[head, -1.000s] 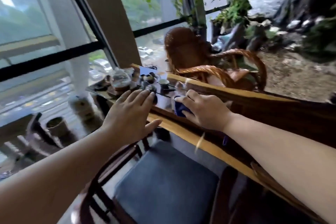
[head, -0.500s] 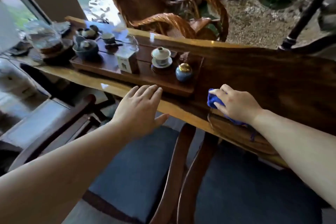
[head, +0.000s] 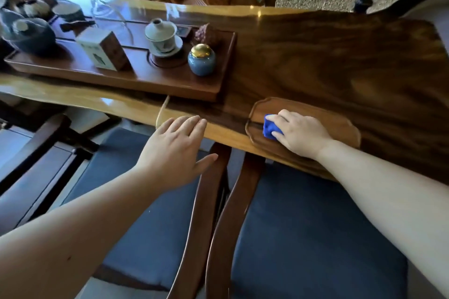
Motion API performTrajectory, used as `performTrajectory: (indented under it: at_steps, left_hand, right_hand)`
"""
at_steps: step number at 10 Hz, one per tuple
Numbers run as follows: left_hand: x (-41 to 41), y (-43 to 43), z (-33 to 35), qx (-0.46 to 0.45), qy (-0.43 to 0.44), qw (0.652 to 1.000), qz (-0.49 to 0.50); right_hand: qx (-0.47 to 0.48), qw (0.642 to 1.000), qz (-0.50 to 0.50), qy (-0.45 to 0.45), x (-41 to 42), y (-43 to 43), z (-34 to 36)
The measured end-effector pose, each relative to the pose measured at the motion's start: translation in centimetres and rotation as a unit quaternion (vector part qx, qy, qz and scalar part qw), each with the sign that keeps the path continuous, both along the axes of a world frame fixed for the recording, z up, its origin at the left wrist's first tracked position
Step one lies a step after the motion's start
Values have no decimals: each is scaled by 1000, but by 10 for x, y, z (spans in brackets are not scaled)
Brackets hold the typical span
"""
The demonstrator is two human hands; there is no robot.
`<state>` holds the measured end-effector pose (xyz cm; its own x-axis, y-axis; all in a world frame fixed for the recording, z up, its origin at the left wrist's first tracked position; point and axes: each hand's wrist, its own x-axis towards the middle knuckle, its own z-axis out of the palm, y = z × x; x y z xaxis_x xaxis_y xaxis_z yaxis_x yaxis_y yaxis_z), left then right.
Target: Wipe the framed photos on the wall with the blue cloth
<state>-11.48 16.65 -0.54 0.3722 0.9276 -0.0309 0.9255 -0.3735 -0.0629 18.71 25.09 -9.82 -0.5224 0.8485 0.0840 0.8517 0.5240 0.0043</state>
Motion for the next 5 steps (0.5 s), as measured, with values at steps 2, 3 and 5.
performTrajectory:
  at_steps: [2, 3, 5]
  left_hand:
    - [5, 0, -5, -10, -2, 1000, -1]
    - [2, -6, -4, -14, 2, 1000, 9]
    - [-23, -30, 19, -14, 21, 999, 46]
  right_hand:
    - [-57, 998, -33, -21, 6, -5, -8]
    - [-124, 990, -58, -44, 5, -4, -5]
    - [-163, 977, -55, -129, -14, -7, 33]
